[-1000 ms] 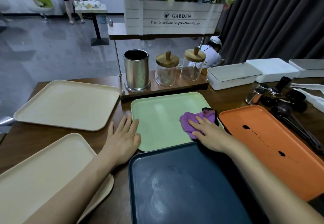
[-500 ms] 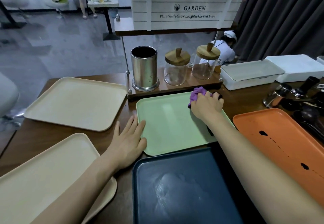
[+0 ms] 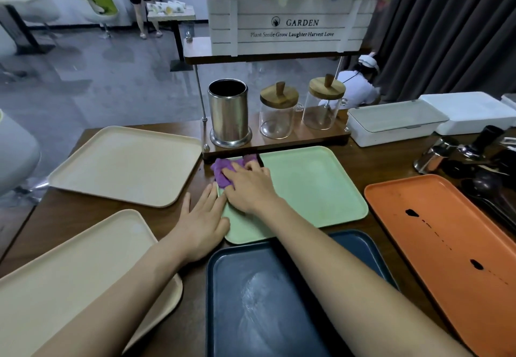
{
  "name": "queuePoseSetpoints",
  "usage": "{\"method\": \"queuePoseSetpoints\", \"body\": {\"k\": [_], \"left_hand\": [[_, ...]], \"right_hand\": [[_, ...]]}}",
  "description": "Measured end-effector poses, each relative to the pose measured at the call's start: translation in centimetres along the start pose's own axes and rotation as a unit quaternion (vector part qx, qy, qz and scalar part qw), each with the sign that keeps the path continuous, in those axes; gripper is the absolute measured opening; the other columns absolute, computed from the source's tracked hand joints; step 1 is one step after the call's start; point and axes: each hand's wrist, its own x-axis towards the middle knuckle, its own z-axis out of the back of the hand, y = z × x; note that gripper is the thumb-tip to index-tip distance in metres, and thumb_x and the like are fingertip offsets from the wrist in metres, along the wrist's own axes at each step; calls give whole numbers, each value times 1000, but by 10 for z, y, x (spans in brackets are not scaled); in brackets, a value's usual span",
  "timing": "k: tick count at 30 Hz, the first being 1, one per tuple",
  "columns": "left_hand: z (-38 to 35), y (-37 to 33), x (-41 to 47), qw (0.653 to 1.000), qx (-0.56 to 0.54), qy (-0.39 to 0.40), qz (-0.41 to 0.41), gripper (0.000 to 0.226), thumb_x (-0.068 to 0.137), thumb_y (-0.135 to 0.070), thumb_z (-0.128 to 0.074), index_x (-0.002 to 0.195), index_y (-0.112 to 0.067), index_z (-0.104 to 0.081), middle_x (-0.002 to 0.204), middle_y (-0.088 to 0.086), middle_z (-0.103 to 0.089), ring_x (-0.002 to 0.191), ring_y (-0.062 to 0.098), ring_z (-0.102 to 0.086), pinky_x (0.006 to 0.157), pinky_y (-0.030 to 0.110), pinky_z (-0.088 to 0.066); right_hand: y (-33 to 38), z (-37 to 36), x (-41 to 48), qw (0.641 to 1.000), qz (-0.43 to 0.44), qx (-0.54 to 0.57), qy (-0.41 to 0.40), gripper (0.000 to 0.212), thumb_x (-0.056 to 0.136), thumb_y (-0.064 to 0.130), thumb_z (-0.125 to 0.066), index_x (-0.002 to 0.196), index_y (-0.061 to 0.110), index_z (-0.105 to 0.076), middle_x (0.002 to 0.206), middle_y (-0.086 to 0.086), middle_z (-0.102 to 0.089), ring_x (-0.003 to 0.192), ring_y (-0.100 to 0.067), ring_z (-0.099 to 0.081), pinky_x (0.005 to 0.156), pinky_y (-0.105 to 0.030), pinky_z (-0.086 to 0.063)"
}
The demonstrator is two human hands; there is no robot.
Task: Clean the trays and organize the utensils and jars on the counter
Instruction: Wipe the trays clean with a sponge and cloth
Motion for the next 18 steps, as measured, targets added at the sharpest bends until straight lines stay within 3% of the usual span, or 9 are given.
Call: {"method": "queuePoseSetpoints", "body": {"k": [4, 11, 15, 18], "left_hand": [[0, -2, -3, 1000, 11, -1, 7, 86, 84, -53, 1, 164, -21, -2, 171, 4, 15, 156, 14, 18, 124, 52, 13], [-3, 1, -6, 1000, -5, -26, 4, 67, 106, -44, -23, 164, -26, 5, 171, -1, 15, 156, 12, 16, 125, 48, 12], [-5, 3, -5, 997, -49, -63, 1, 79, 105, -44, -36, 163, -22, 13, 171, -6, 7, 157, 10, 6, 126, 46, 8], [-4, 5, -4, 998, -42, -54, 0, 78, 105, -45, -36, 163, -19, 10, 172, -4, 5, 157, 11, 7, 126, 47, 8]], "right_hand": [[-46, -1, -5, 1000, -19, -3, -2, 48, 98, 39, -35, 145, 36, -42, 159, 5, -36, 136, -28, -37, 113, -47, -27], [-151, 14, -25, 990, -136, -30, -22, 46, 99, 34, -35, 144, 26, -42, 150, -5, -45, 129, -32, -45, 107, -42, -37], [-132, 14, -17, 982, -184, -36, 0, 45, 100, 35, -33, 143, 30, -43, 151, -4, -39, 133, -35, -37, 109, -52, -32], [-94, 12, -10, 982, -184, -23, 45, 49, 100, 37, -31, 149, 36, -34, 160, -5, -25, 144, -39, -23, 112, -66, -19]]}}
